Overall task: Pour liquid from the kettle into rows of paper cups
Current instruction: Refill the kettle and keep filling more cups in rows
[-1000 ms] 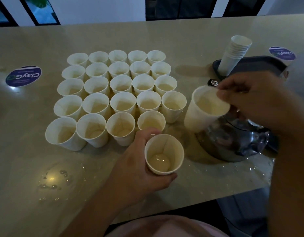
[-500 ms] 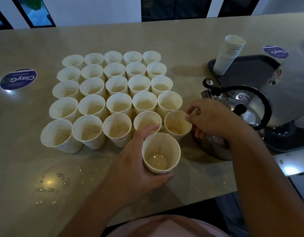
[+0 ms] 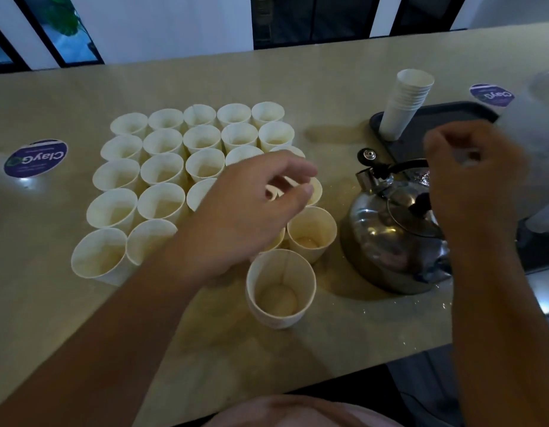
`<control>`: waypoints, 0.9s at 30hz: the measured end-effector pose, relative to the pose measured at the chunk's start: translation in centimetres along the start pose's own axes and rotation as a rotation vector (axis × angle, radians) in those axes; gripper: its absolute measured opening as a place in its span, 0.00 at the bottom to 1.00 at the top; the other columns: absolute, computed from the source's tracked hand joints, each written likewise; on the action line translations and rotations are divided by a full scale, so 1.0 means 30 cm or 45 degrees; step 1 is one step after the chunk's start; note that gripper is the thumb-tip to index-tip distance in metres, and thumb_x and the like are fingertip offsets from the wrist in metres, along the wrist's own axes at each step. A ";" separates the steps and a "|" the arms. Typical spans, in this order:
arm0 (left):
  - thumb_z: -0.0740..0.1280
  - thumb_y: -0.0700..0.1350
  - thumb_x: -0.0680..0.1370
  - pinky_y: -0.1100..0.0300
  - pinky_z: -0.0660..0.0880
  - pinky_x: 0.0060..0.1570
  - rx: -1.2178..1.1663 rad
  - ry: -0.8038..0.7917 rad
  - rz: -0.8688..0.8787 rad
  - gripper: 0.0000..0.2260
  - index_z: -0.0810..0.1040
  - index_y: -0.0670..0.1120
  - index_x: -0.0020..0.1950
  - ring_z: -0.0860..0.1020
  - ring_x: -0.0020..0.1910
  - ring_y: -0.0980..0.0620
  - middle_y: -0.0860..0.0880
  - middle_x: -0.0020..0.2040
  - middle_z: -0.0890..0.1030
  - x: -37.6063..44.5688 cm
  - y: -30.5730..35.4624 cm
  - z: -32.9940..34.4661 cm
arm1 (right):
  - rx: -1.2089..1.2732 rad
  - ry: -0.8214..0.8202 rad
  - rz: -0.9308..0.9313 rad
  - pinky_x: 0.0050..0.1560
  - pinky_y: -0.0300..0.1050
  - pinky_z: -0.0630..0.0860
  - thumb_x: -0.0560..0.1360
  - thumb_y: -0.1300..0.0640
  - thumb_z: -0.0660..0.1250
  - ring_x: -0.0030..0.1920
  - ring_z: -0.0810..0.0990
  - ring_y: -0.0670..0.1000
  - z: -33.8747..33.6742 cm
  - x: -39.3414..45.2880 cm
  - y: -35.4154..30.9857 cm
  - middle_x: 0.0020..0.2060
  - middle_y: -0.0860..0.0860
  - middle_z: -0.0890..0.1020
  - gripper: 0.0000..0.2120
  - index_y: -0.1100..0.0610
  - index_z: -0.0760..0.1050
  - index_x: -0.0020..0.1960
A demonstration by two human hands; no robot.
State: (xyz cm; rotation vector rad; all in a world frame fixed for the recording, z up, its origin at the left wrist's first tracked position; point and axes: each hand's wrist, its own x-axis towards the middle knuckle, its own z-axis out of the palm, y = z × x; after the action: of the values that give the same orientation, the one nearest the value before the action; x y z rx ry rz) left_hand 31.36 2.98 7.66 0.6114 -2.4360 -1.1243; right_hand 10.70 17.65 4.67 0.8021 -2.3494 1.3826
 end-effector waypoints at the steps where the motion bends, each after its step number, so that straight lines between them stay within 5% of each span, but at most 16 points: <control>1: 0.66 0.50 0.81 0.75 0.74 0.45 0.062 -0.066 0.012 0.10 0.80 0.58 0.61 0.77 0.51 0.69 0.65 0.52 0.81 0.042 0.010 0.013 | -0.027 -0.007 0.047 0.52 0.34 0.72 0.77 0.44 0.65 0.51 0.79 0.47 0.000 0.007 0.025 0.51 0.49 0.82 0.10 0.47 0.80 0.53; 4: 0.65 0.47 0.82 0.76 0.72 0.47 0.219 -0.252 0.083 0.12 0.80 0.54 0.65 0.78 0.53 0.65 0.59 0.57 0.82 0.159 0.043 0.057 | -0.146 -0.205 0.234 0.57 0.48 0.75 0.76 0.39 0.66 0.57 0.77 0.49 -0.003 0.006 0.076 0.56 0.48 0.79 0.14 0.44 0.78 0.58; 10: 0.65 0.43 0.81 0.59 0.75 0.60 0.352 -0.350 0.178 0.15 0.79 0.48 0.68 0.79 0.58 0.55 0.51 0.60 0.83 0.314 0.099 0.122 | -0.003 -0.311 0.274 0.55 0.42 0.74 0.77 0.45 0.70 0.51 0.79 0.41 -0.048 -0.003 0.100 0.46 0.37 0.80 0.10 0.39 0.80 0.58; 15: 0.69 0.47 0.80 0.73 0.70 0.47 0.378 -0.307 0.178 0.14 0.81 0.48 0.65 0.79 0.54 0.59 0.53 0.59 0.83 0.371 0.107 0.142 | 0.016 -0.494 0.101 0.50 0.31 0.71 0.77 0.48 0.70 0.48 0.79 0.36 -0.088 0.028 0.074 0.45 0.34 0.80 0.08 0.38 0.79 0.56; 22: 0.73 0.50 0.77 0.69 0.76 0.40 0.348 -0.328 0.107 0.07 0.86 0.52 0.52 0.82 0.41 0.60 0.56 0.44 0.85 0.359 0.095 0.131 | -0.027 -0.643 -0.092 0.51 0.34 0.75 0.74 0.48 0.73 0.48 0.82 0.42 -0.145 0.100 -0.009 0.46 0.40 0.84 0.08 0.40 0.83 0.54; 25: 0.73 0.50 0.76 0.71 0.76 0.40 0.311 -0.344 0.109 0.06 0.86 0.53 0.52 0.82 0.41 0.61 0.57 0.43 0.85 0.340 0.091 0.118 | -0.069 -0.720 -0.113 0.57 0.44 0.77 0.73 0.47 0.74 0.52 0.82 0.46 -0.151 0.121 -0.043 0.49 0.42 0.84 0.09 0.40 0.83 0.53; 27: 0.74 0.50 0.76 0.69 0.77 0.42 0.302 -0.343 0.117 0.06 0.86 0.52 0.52 0.82 0.42 0.61 0.57 0.43 0.85 0.333 0.088 0.105 | -0.095 -0.767 -0.134 0.52 0.41 0.75 0.72 0.45 0.75 0.51 0.81 0.46 -0.150 0.133 -0.067 0.46 0.38 0.83 0.09 0.38 0.83 0.52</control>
State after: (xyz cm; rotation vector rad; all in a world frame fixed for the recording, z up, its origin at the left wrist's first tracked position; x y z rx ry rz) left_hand 20.86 1.11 9.42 0.4329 -2.8244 -0.9399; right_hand 8.62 19.55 10.34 1.4603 -2.7093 1.1076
